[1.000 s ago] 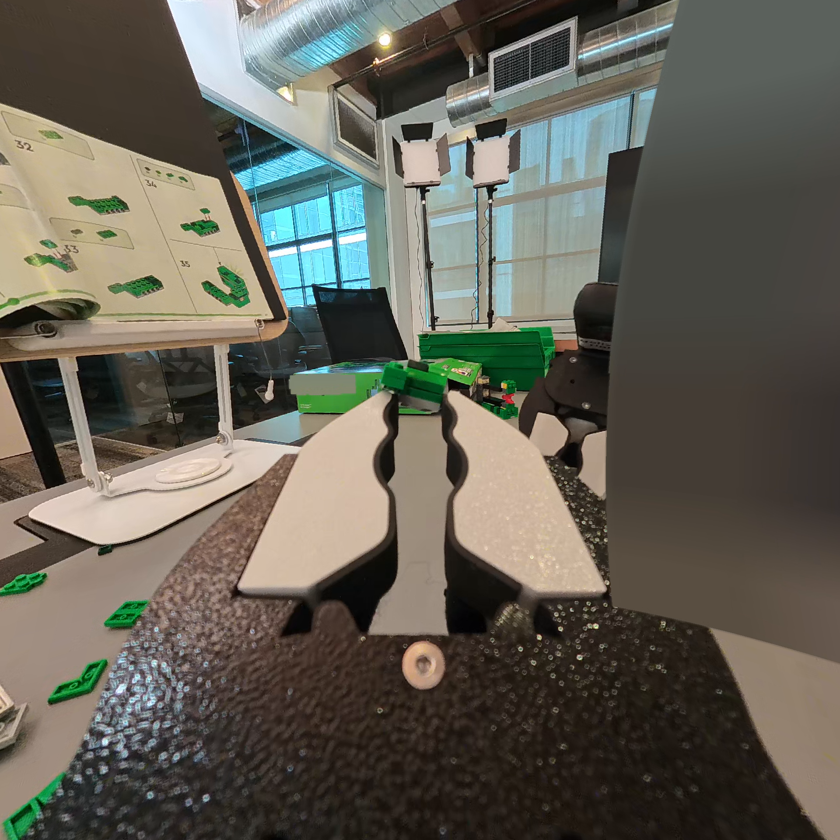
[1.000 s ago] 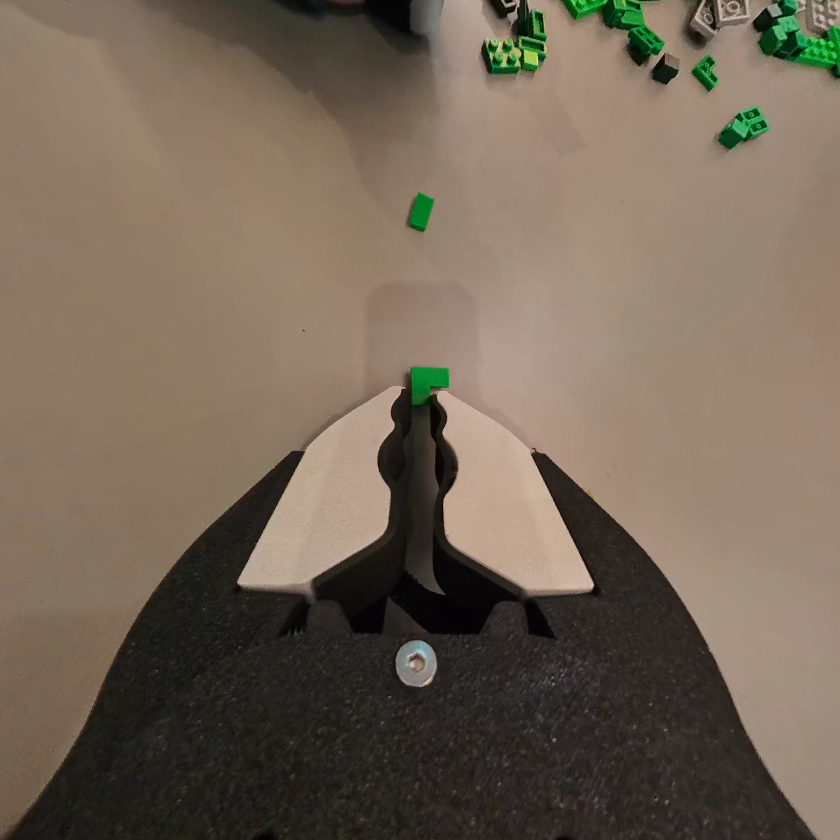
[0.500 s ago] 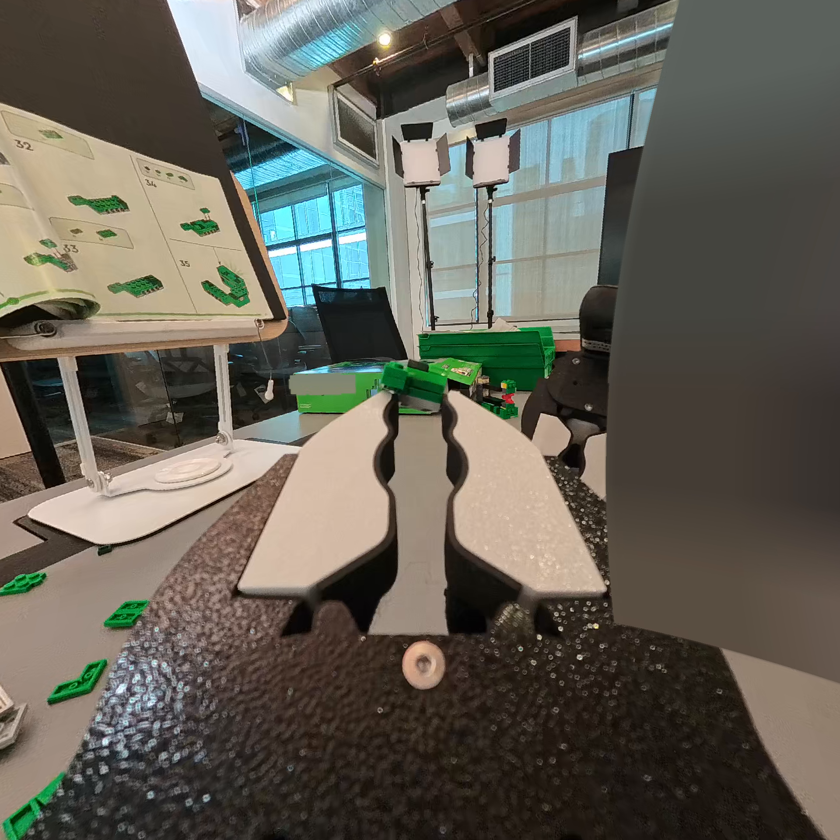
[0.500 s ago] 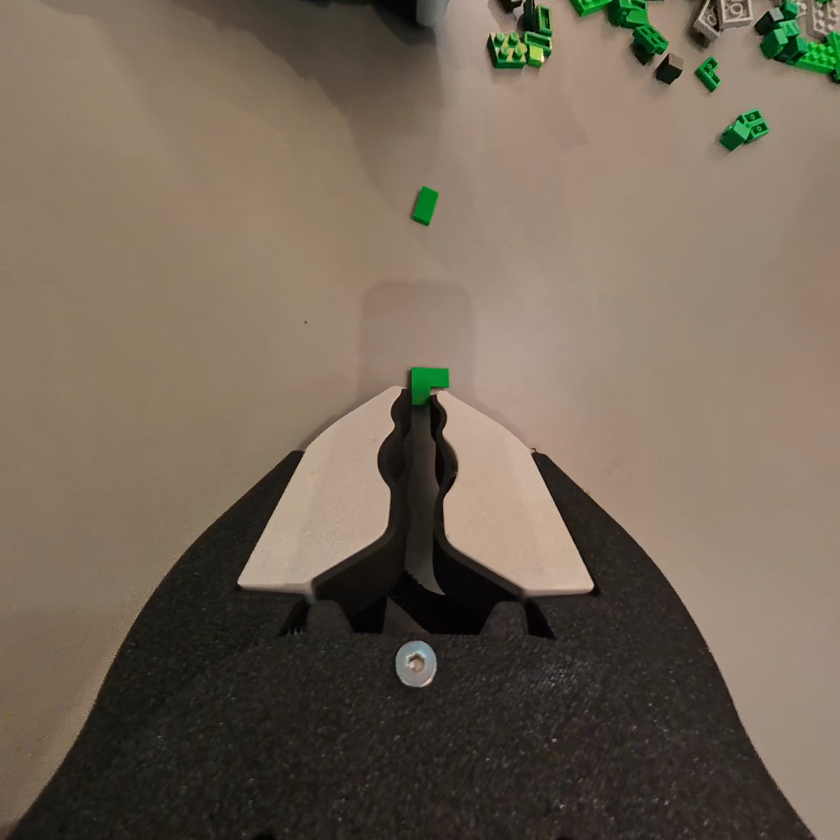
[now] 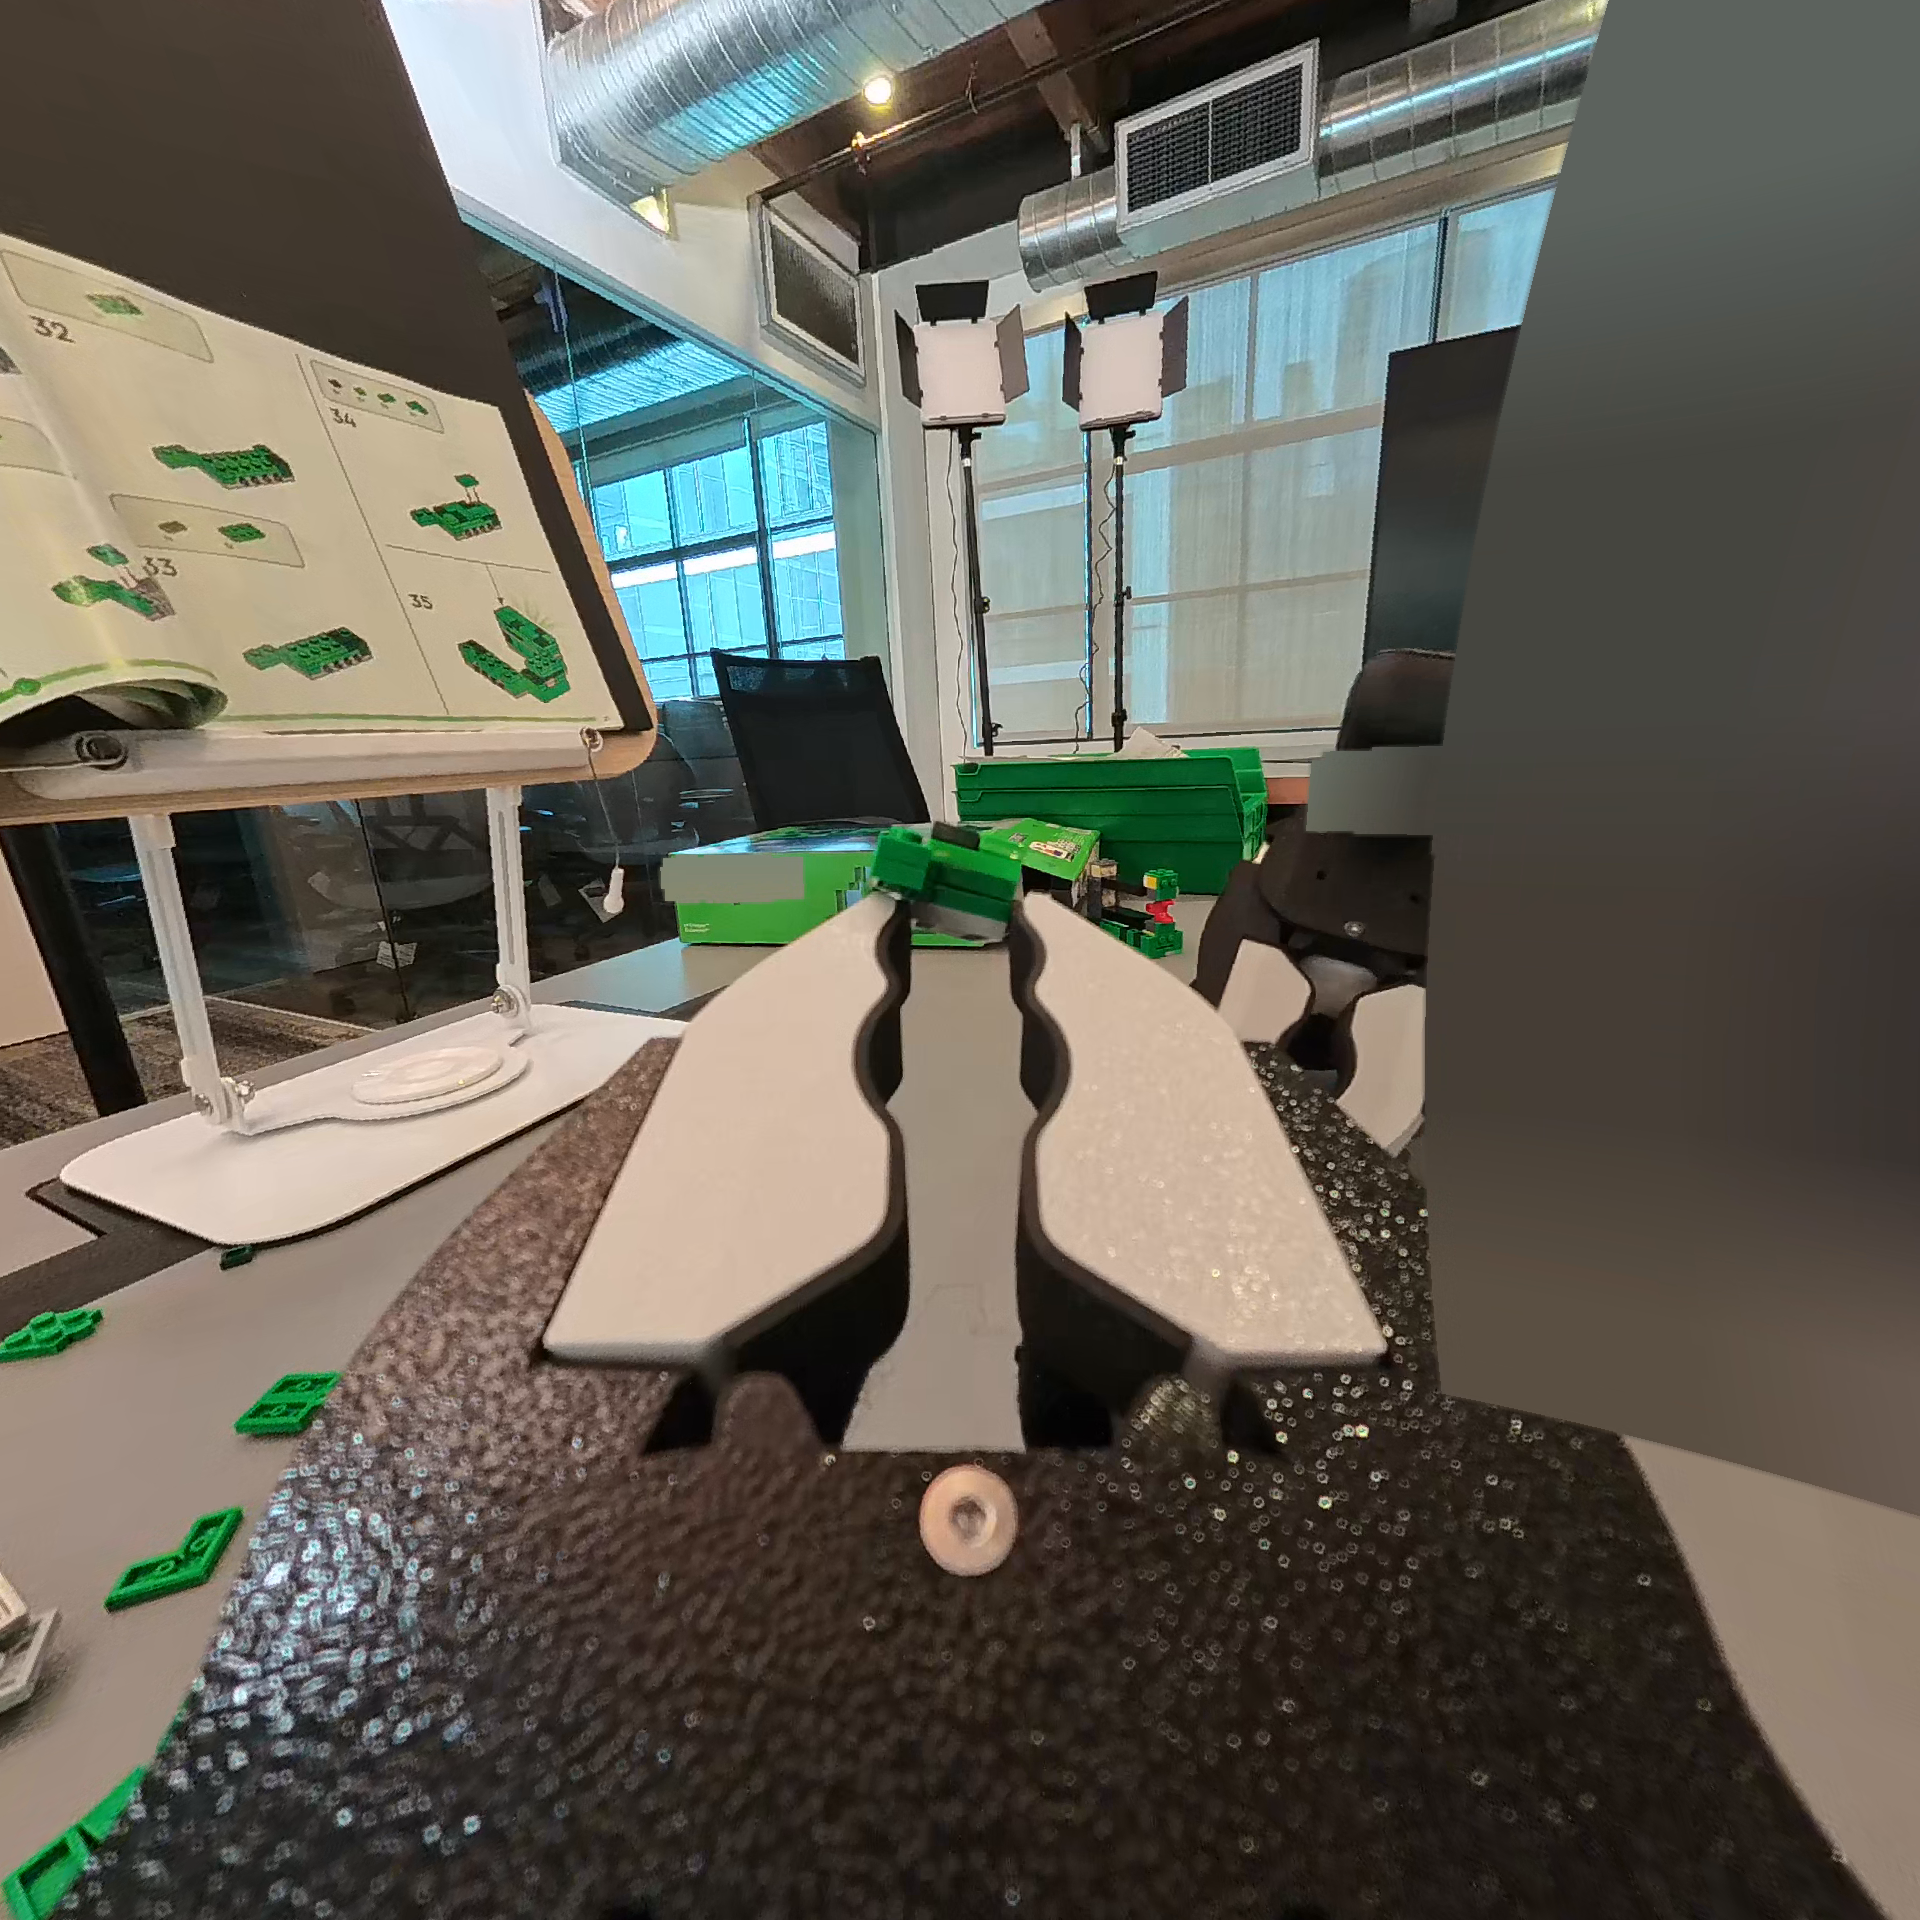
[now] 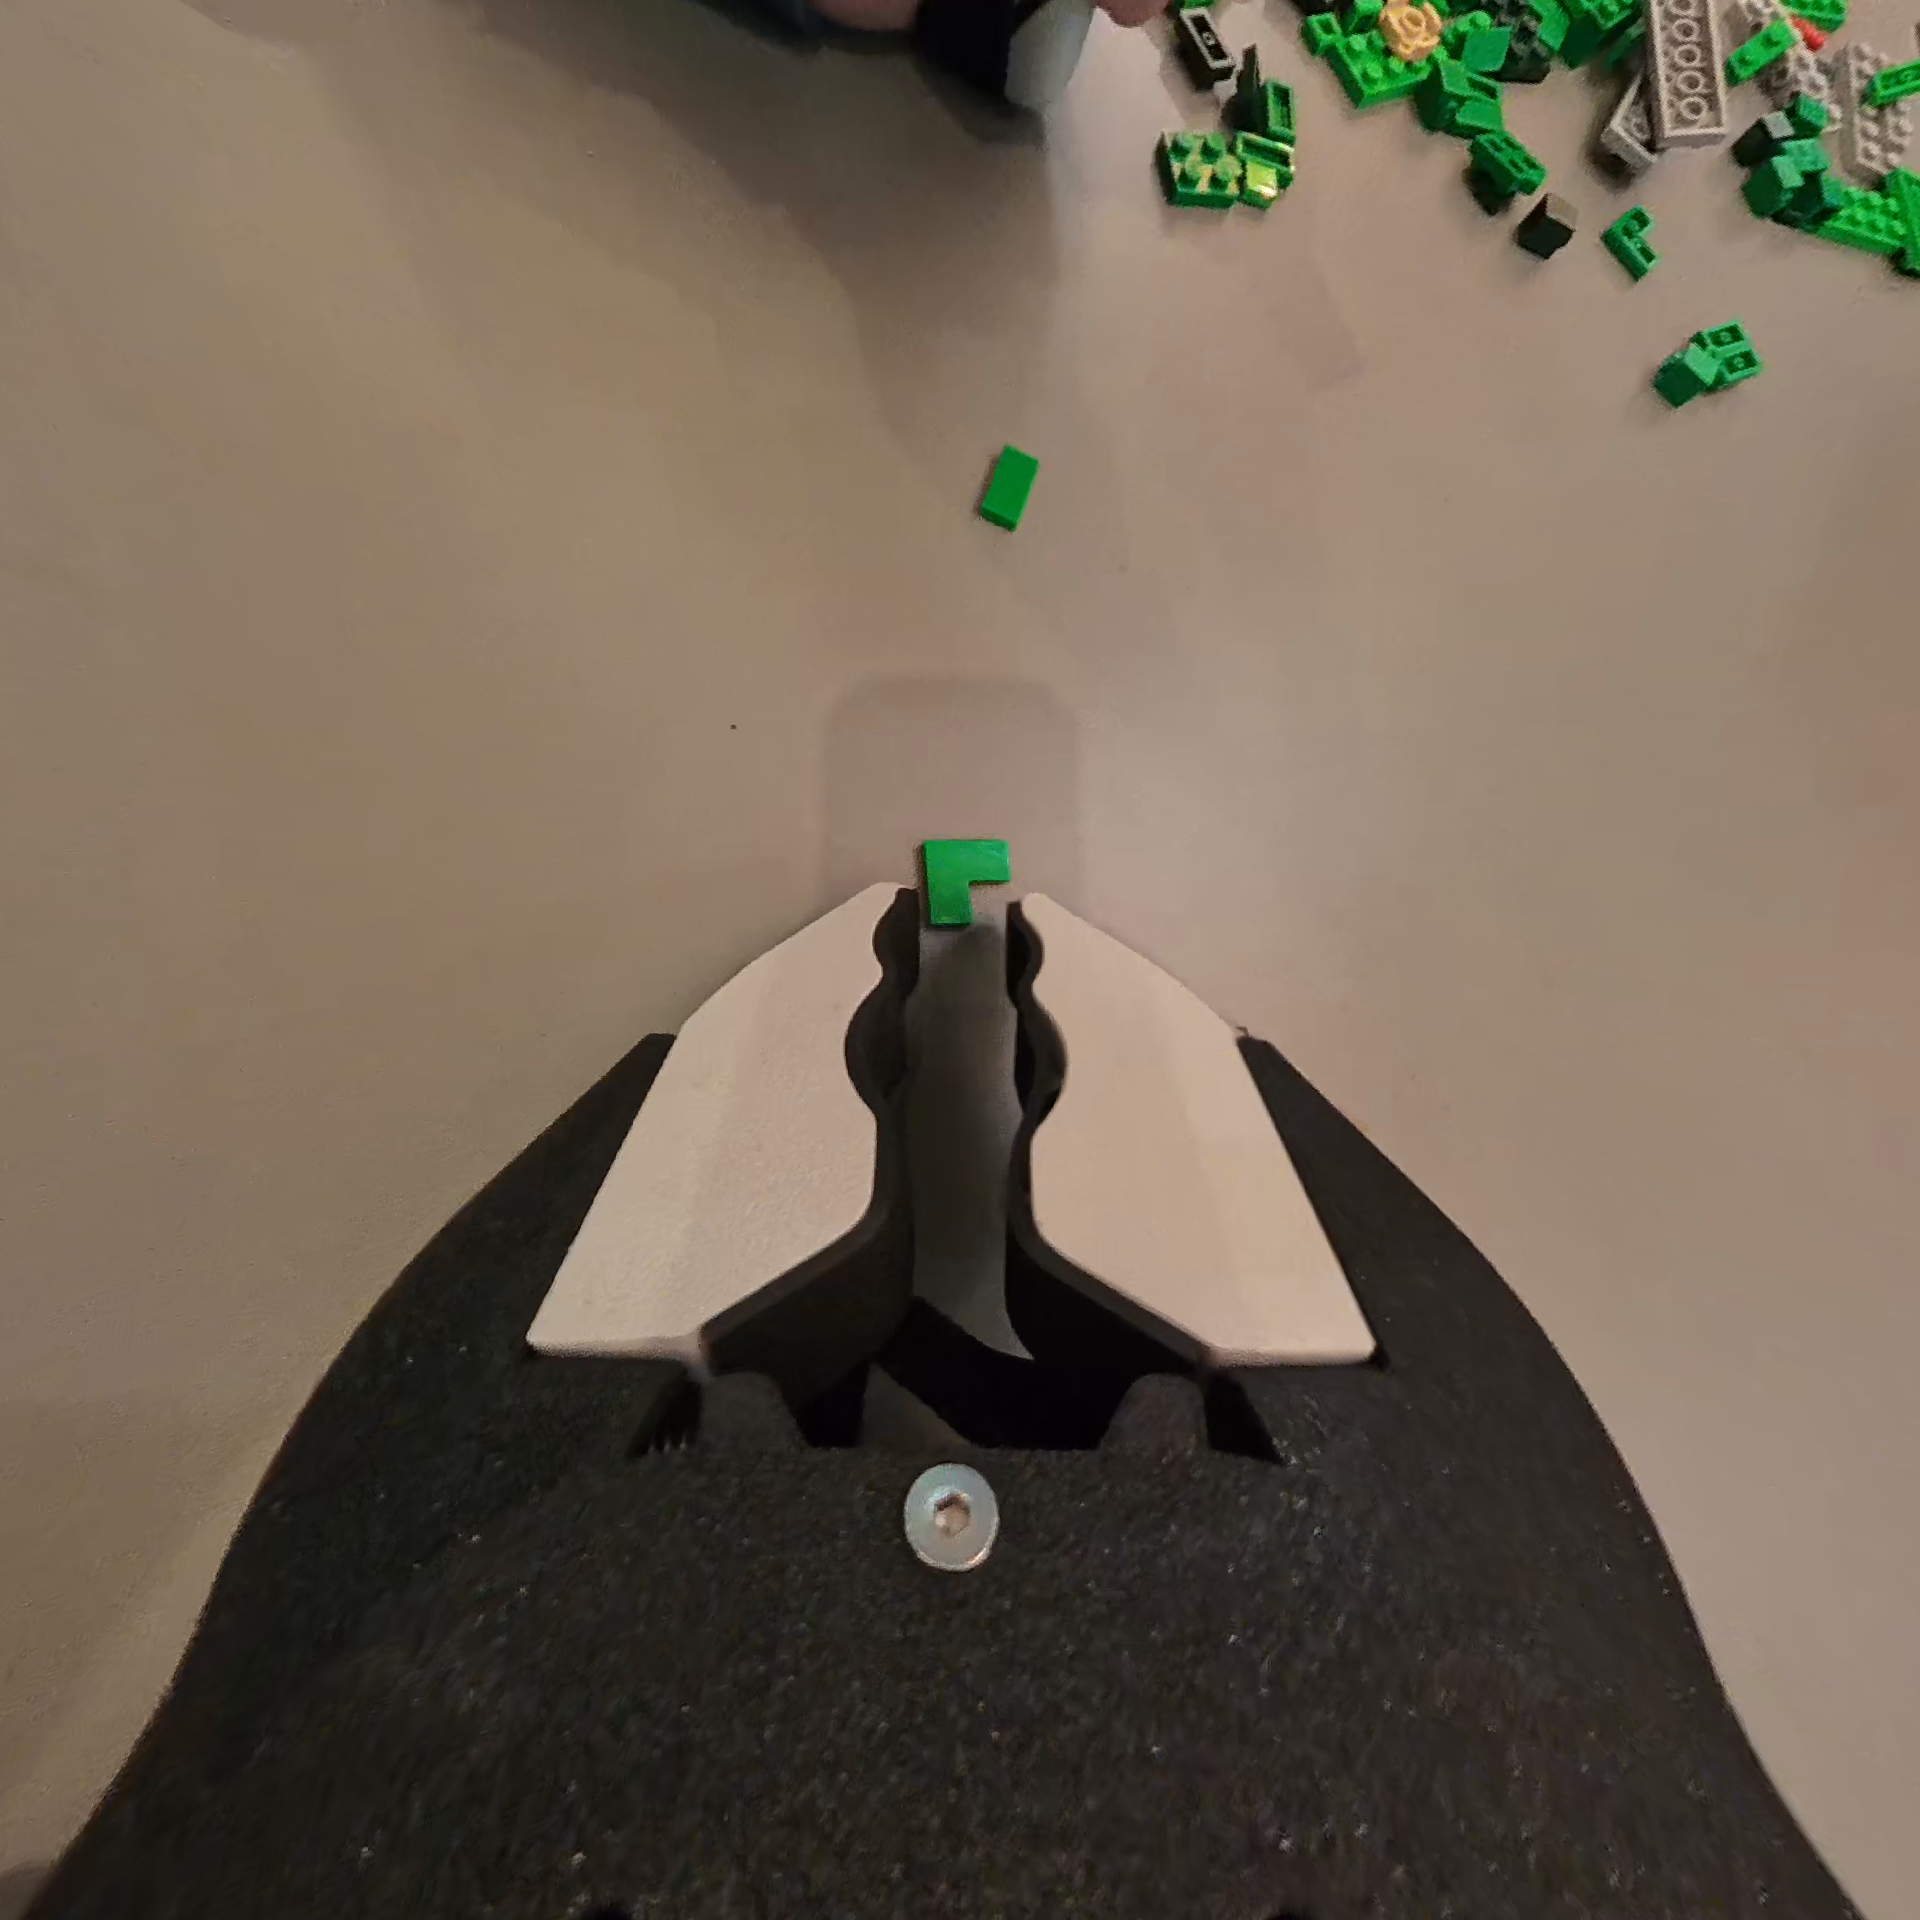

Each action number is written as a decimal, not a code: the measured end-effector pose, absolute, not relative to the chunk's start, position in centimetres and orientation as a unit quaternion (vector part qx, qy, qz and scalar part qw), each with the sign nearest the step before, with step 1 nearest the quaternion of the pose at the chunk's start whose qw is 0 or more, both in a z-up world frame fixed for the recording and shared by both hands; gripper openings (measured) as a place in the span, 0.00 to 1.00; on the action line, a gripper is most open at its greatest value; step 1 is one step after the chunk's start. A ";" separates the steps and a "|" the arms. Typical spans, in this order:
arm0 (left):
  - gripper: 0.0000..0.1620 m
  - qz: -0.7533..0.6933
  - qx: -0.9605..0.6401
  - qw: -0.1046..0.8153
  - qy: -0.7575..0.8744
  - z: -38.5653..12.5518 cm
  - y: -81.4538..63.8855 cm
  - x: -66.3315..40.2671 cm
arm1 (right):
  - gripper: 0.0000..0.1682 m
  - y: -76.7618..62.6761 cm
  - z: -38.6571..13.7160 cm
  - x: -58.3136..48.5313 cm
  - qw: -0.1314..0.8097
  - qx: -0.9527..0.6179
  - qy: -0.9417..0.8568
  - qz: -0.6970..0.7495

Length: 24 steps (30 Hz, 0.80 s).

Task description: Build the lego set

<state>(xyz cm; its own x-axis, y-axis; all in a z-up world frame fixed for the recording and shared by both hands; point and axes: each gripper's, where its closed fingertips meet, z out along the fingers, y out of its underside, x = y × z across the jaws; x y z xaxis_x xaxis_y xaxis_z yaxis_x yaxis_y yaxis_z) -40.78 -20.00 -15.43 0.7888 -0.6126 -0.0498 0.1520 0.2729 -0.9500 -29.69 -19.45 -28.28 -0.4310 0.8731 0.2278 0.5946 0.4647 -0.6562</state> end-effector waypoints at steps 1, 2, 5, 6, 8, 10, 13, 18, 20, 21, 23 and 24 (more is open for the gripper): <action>0.11 -0.248 -0.549 0.770 0.210 -15.4 -20.0 -40.8 | 0.10 -19.3 -28.1 -29.7 0.285 -0.458 -0.805 0.246; 0.11 -0.248 -0.549 0.770 0.210 -15.4 -20.0 -40.8 | 0.10 -19.3 -28.0 -29.7 0.289 -0.460 -0.803 0.244; 0.11 -0.248 -0.549 0.770 0.210 -15.4 -20.0 -40.8 | 0.10 -19.1 -28.1 -29.6 0.296 -0.459 -0.805 0.234; 0.11 -0.249 -0.549 0.770 0.210 -15.4 -20.0 -40.8 | 0.10 -19.1 -28.1 -29.6 0.294 -0.459 -0.806 0.231; 0.11 -0.249 -0.549 0.770 0.210 -15.4 -20.0 -40.8 | 0.10 -18.9 -28.3 -29.7 0.289 -0.461 -0.808 0.227; 0.11 -0.249 -0.549 0.770 0.210 -15.4 -20.0 -40.8 | 0.10 -17.9 -28.3 -30.1 0.302 -0.476 -0.799 0.207; 0.11 -0.250 -0.549 0.770 0.208 -15.4 -20.0 -40.8 | 0.08 -15.8 -28.2 -30.6 0.333 -0.509 -0.777 0.158; 0.11 -0.250 -0.548 0.771 0.207 -15.4 -20.0 -40.8 | 0.07 -16.5 -28.0 -30.5 0.319 -0.544 -0.751 0.194; 0.11 -0.251 -0.548 0.771 0.207 -15.4 -20.0 -40.9 | 0.08 -17.4 -27.7 -30.4 0.308 -0.555 -0.737 0.233; 0.11 -0.251 -0.548 0.771 0.207 -15.4 -20.0 -40.9 | 0.08 -17.8 -27.6 -30.4 0.305 -0.561 -0.729 0.249; 0.11 -0.251 -0.548 0.770 0.207 -15.4 -20.0 -40.9 | 0.10 -18.3 -27.7 -30.5 0.297 -0.573 -0.718 0.260; 0.11 -0.251 -0.548 0.770 0.207 -15.4 -20.0 -40.9 | 0.11 -18.4 -27.8 -30.5 0.296 -0.579 -0.715 0.256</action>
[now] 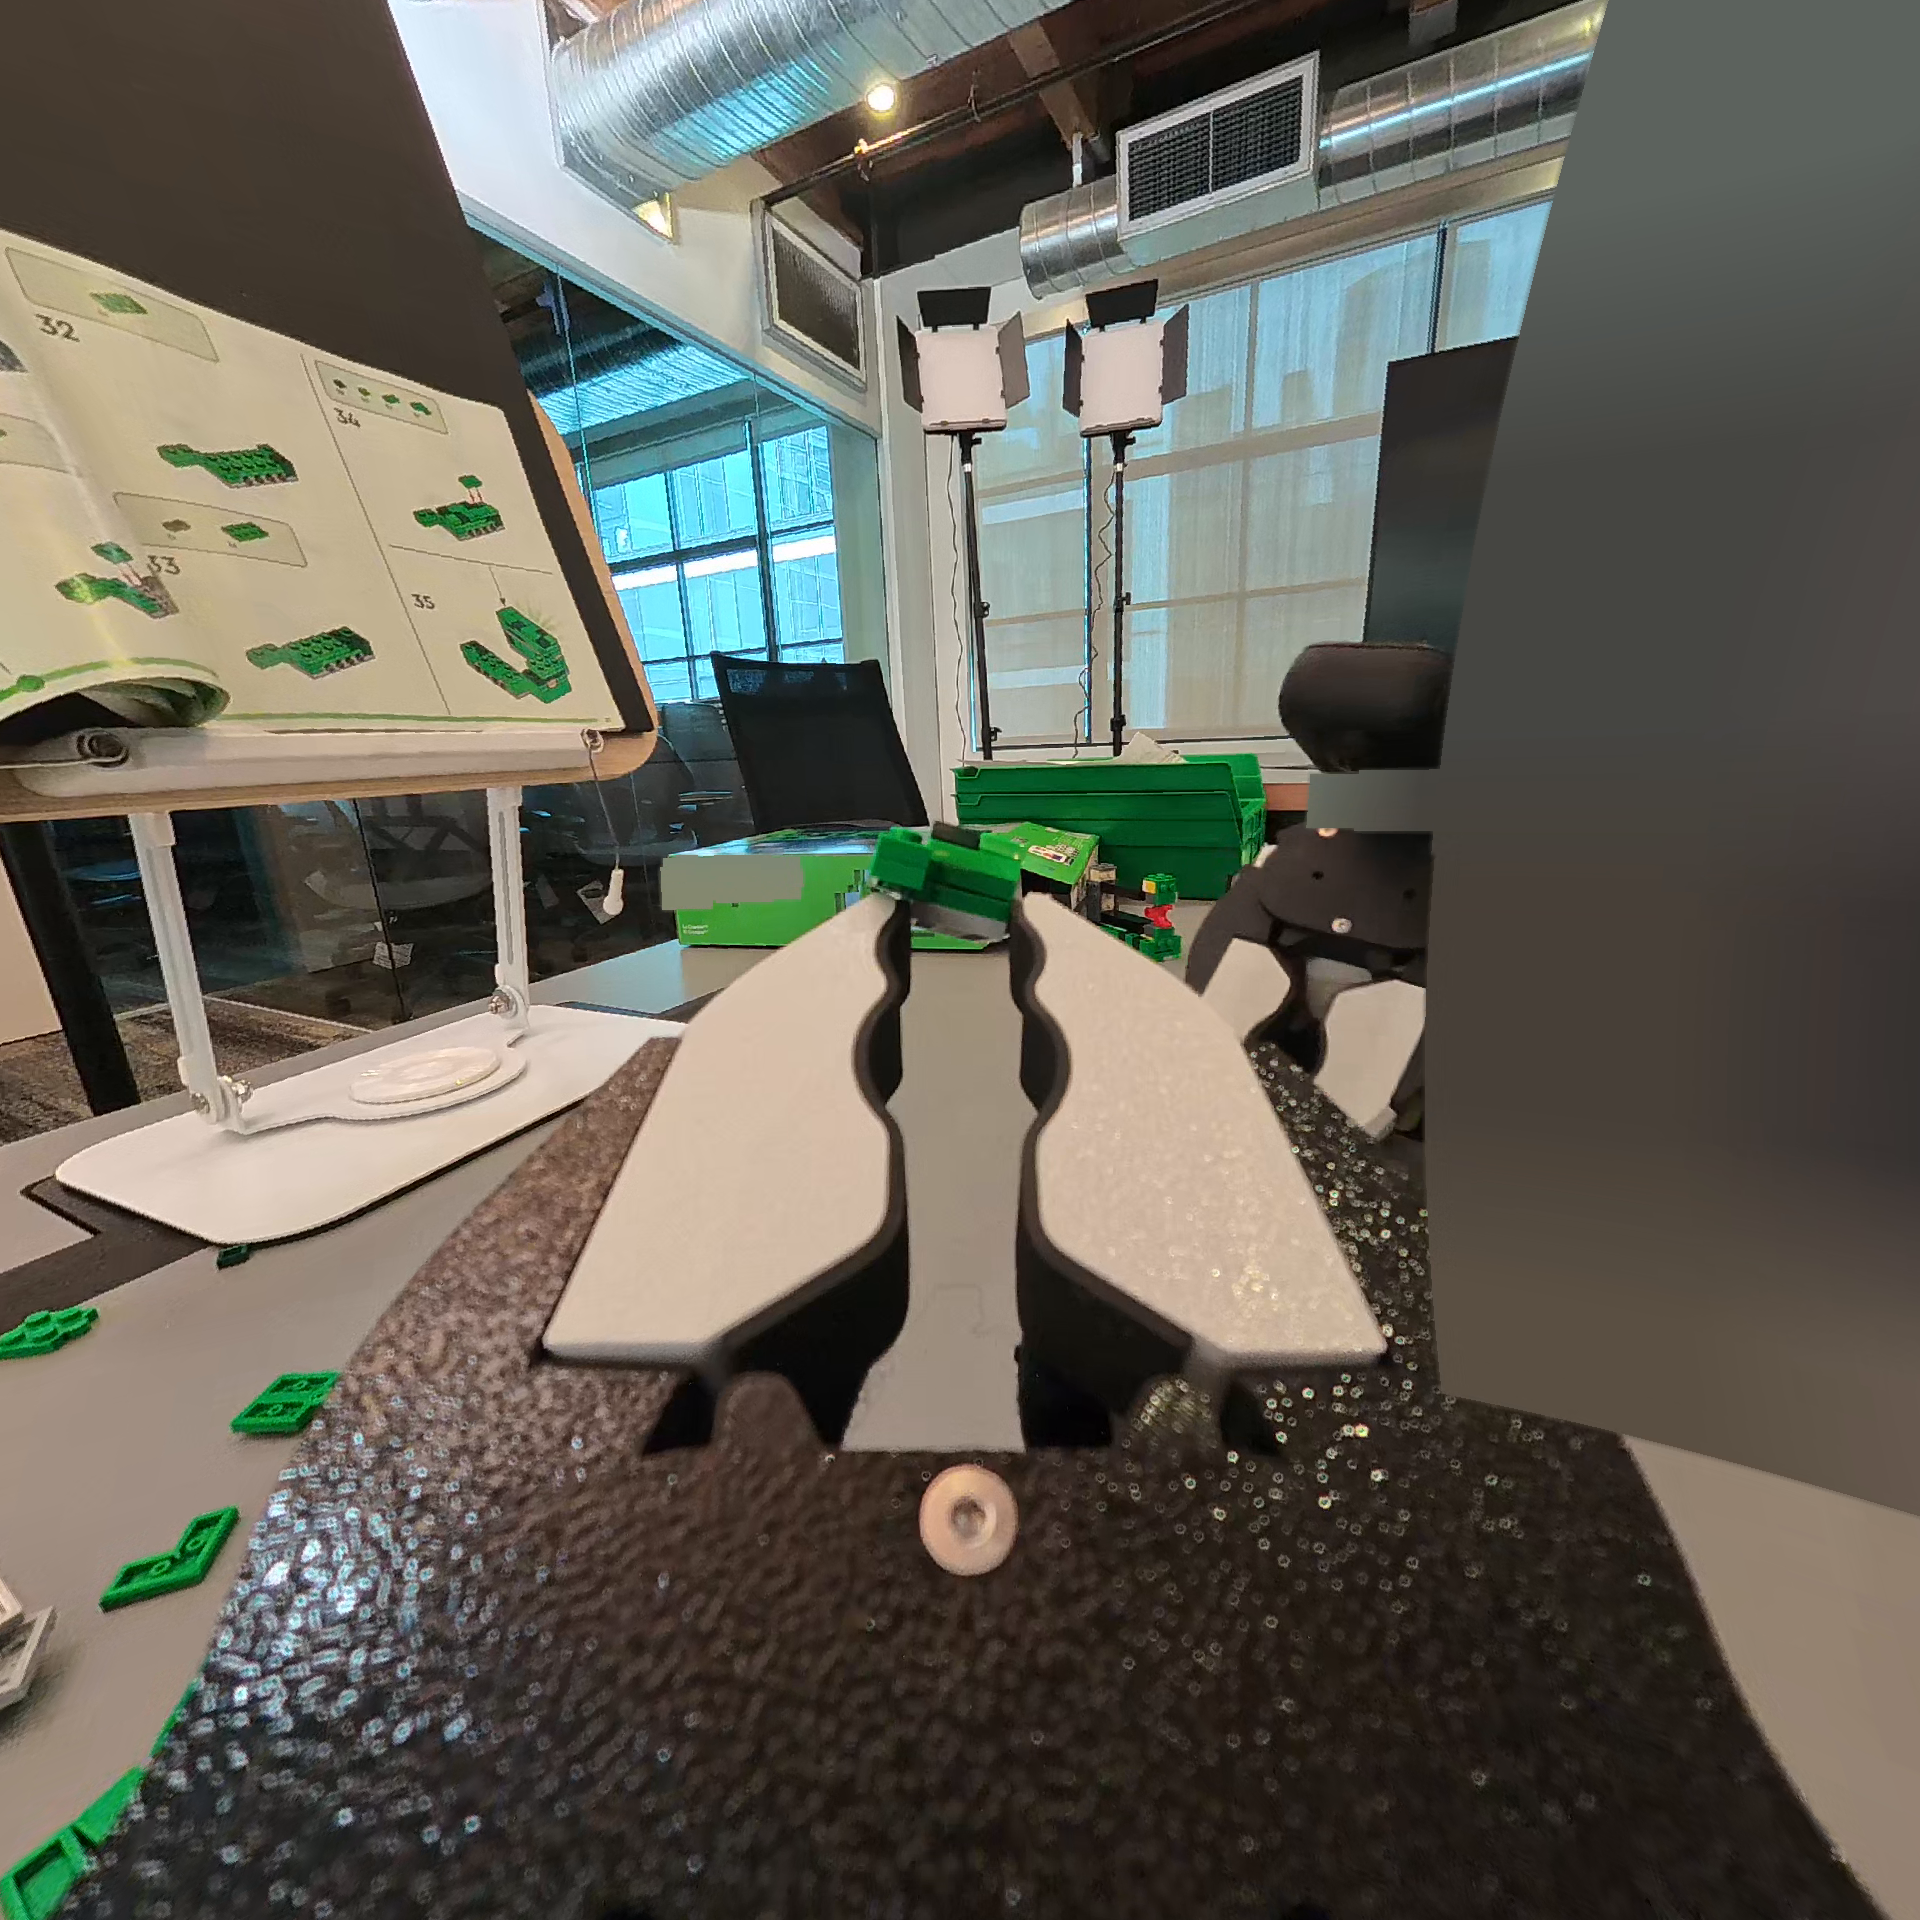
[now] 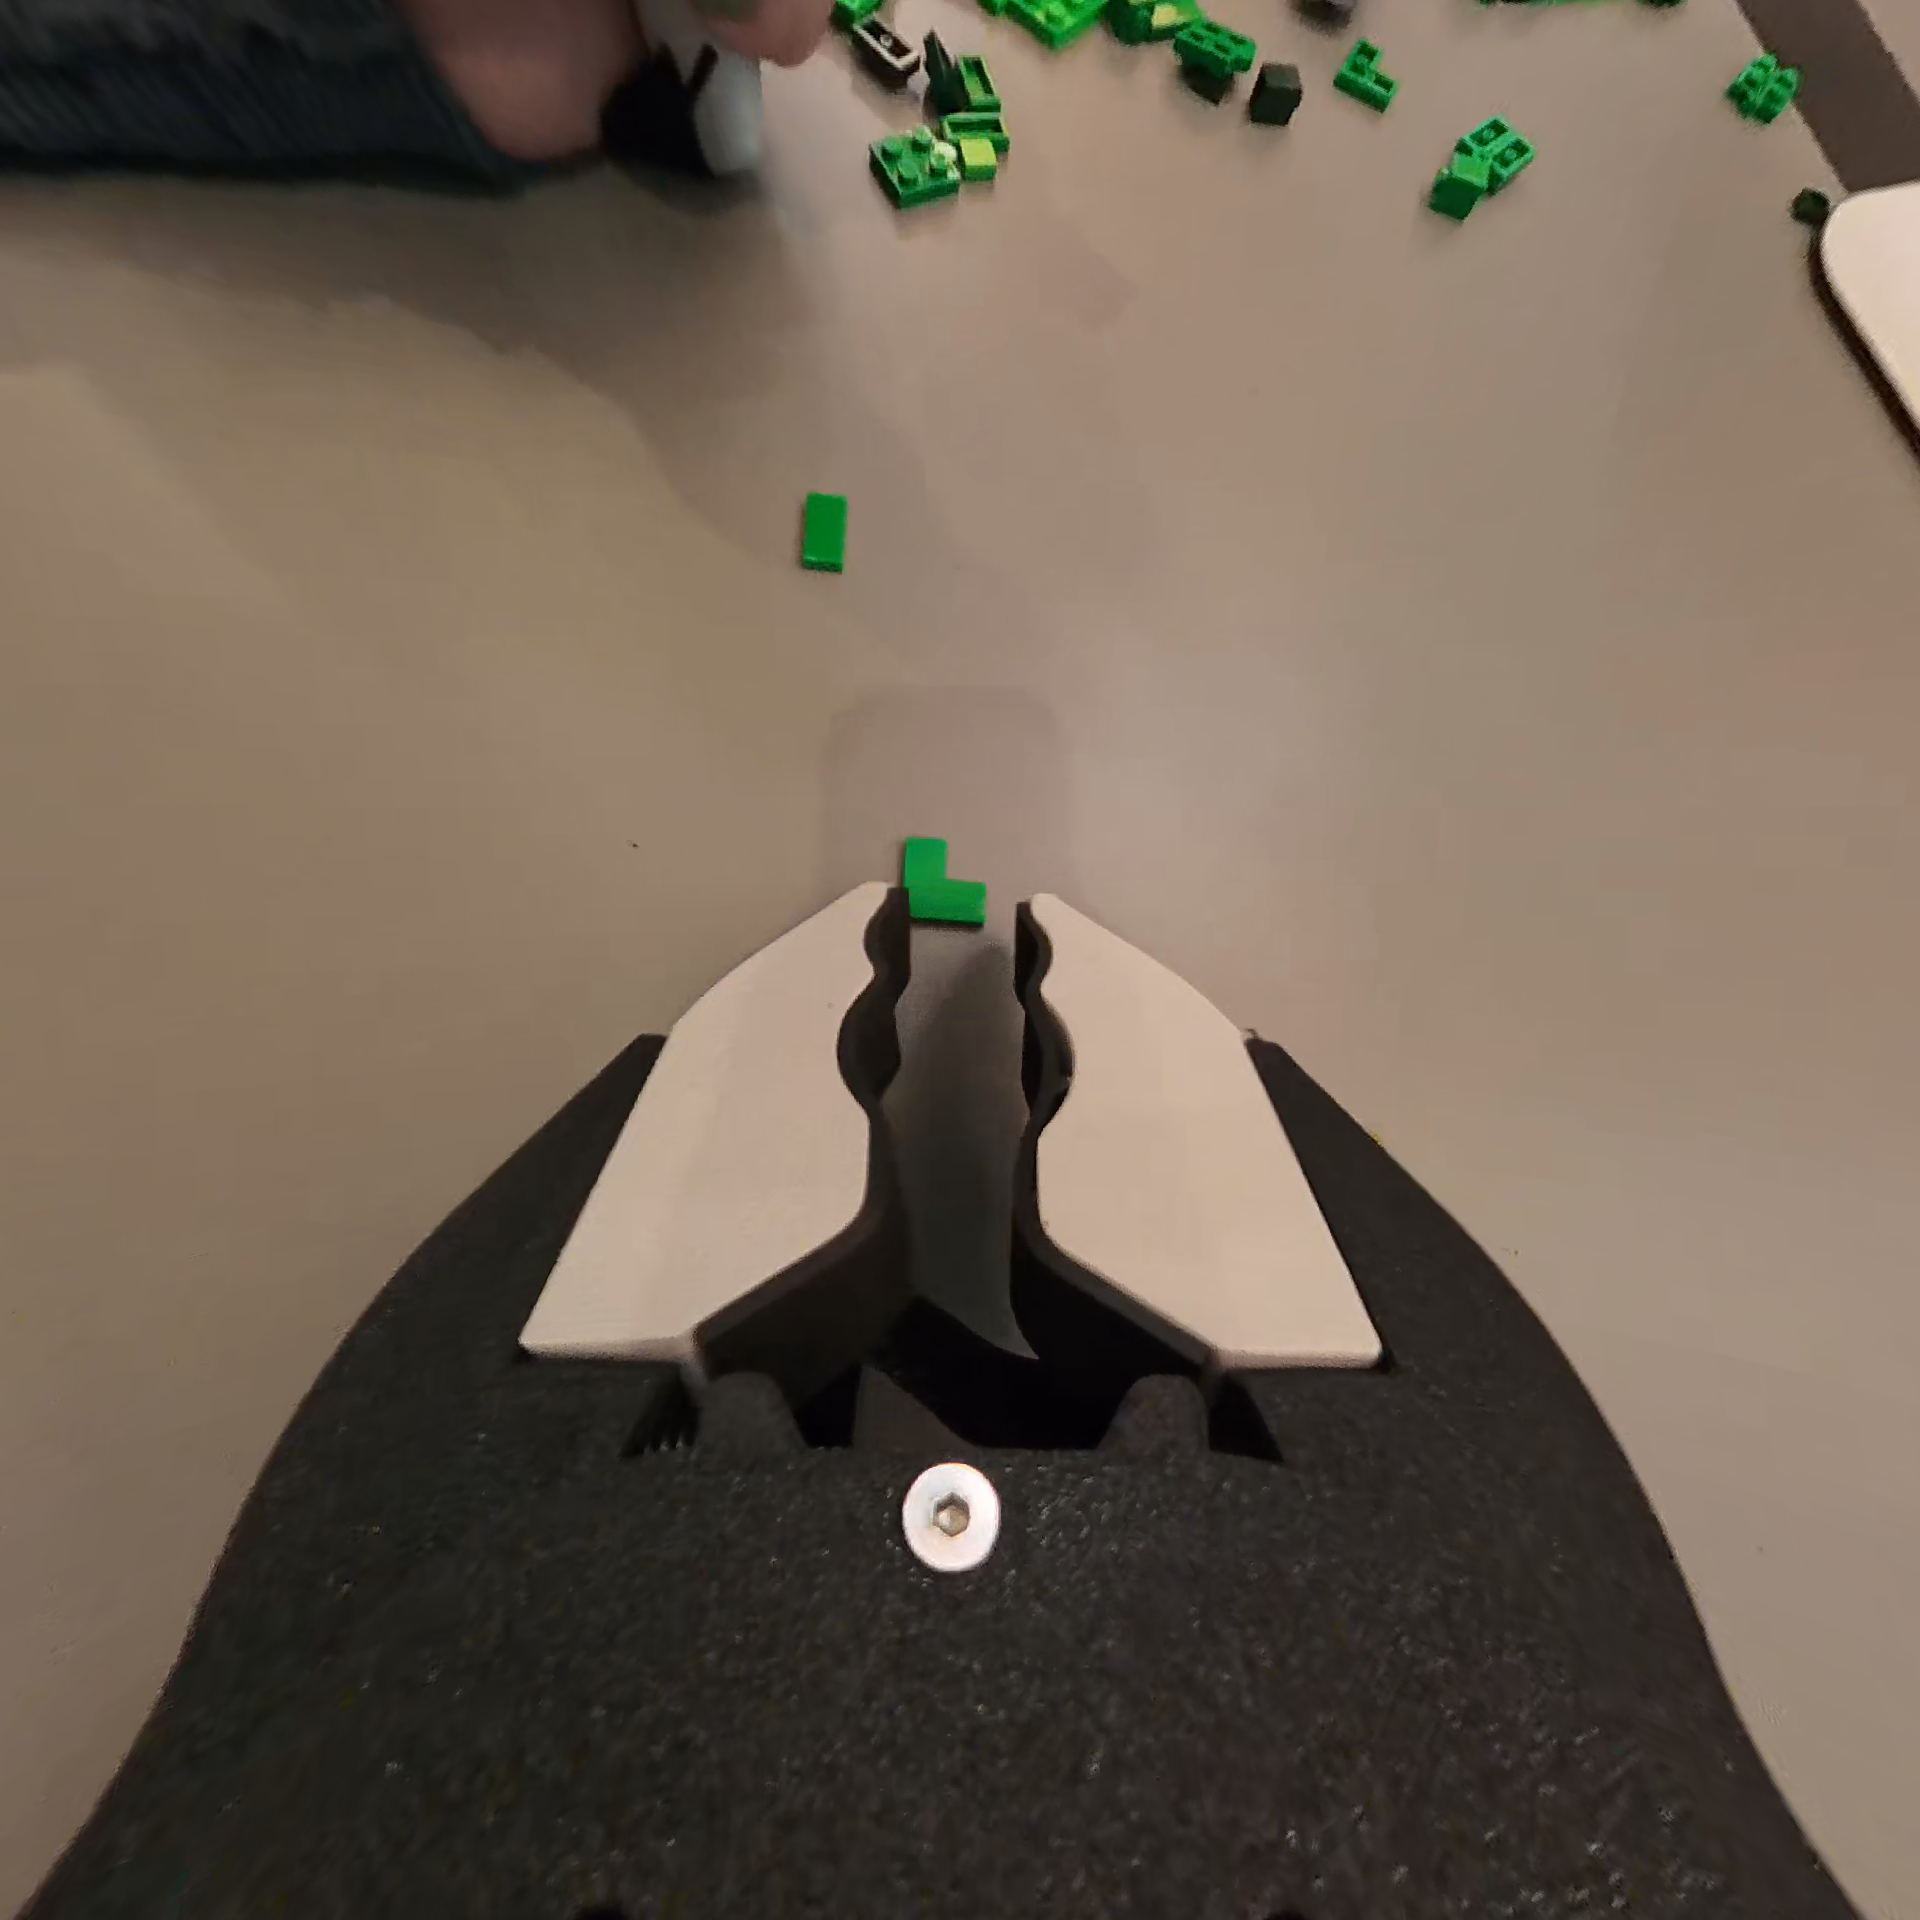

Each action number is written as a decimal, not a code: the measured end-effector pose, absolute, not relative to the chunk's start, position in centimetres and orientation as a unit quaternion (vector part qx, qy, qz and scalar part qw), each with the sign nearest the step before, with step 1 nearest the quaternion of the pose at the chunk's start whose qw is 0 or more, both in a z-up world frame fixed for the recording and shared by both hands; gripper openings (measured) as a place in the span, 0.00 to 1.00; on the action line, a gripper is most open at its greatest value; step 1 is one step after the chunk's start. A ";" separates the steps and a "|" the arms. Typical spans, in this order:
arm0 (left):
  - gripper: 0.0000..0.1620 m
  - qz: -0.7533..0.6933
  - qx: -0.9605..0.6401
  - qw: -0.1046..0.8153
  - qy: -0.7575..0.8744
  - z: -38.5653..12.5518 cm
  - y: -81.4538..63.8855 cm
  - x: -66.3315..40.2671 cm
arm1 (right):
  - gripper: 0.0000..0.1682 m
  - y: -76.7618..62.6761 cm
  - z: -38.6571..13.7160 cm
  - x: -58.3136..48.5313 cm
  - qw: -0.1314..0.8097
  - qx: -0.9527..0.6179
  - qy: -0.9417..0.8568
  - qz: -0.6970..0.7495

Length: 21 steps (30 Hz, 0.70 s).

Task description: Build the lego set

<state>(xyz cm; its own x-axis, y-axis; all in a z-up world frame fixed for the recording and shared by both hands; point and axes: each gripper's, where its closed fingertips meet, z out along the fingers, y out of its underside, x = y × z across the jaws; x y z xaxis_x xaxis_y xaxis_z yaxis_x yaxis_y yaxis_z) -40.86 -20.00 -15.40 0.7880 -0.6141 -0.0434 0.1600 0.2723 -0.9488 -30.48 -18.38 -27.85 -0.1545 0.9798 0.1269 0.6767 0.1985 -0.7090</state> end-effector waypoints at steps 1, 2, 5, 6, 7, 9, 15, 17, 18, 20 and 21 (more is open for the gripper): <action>0.11 -0.251 -0.548 0.770 0.207 -15.4 -20.0 -40.8 | 0.12 -18.4 -28.0 -30.5 0.297 -0.583 -0.714 0.249; 0.11 -0.251 -0.548 0.770 0.207 -15.4 -20.0 -40.8 | 0.13 -18.4 -28.1 -30.5 0.298 -0.588 -0.712 0.243; 0.11 -0.251 -0.548 0.770 0.208 -15.4 -20.0 -40.8 | 0.16 -18.8 -28.4 -30.6 0.286 -0.598 -0.708 0.243; 0.11 -0.251 -0.548 0.770 0.208 -15.4 -20.0 -40.8 | 0.17 -19.0 -28.5 -30.6 0.284 -0.599 -0.708 0.244; 0.11 -0.251 -0.548 0.770 0.208 -15.4 -20.0 -40.8 | 0.17 -19.0 -28.5 -30.7 0.286 -0.599 -0.707 0.244; 0.11 -0.251 -0.548 0.770 0.209 -15.4 -20.0 -40.8 | 0.13 -18.8 -28.5 -30.8 0.290 -0.600 -0.707 0.236; 0.11 -0.258 -0.544 0.769 0.215 -15.4 -20.2 -40.6 | 0.09 -18.1 -27.8 -31.0 0.325 -0.568 -0.727 0.211; 0.11 -0.263 -0.540 0.769 0.219 -15.3 -20.4 -40.5 | 0.09 -17.9 -26.3 -31.3 0.361 -0.546 -0.726 0.212; 0.11 -0.269 -0.535 0.769 0.223 -15.2 -20.5 -40.3 | 0.09 -17.8 -25.3 -31.5 0.381 -0.532 -0.726 0.212; 0.11 -0.288 -0.523 0.769 0.230 -15.0 -20.9 -40.0 | 0.09 -17.9 -22.9 -31.9 0.430 -0.488 -0.729 0.212; 0.11 -0.301 -0.517 0.766 0.235 -14.9 -21.1 -39.8 | 0.09 -18.2 -21.6 -32.0 0.452 -0.461 -0.733 0.212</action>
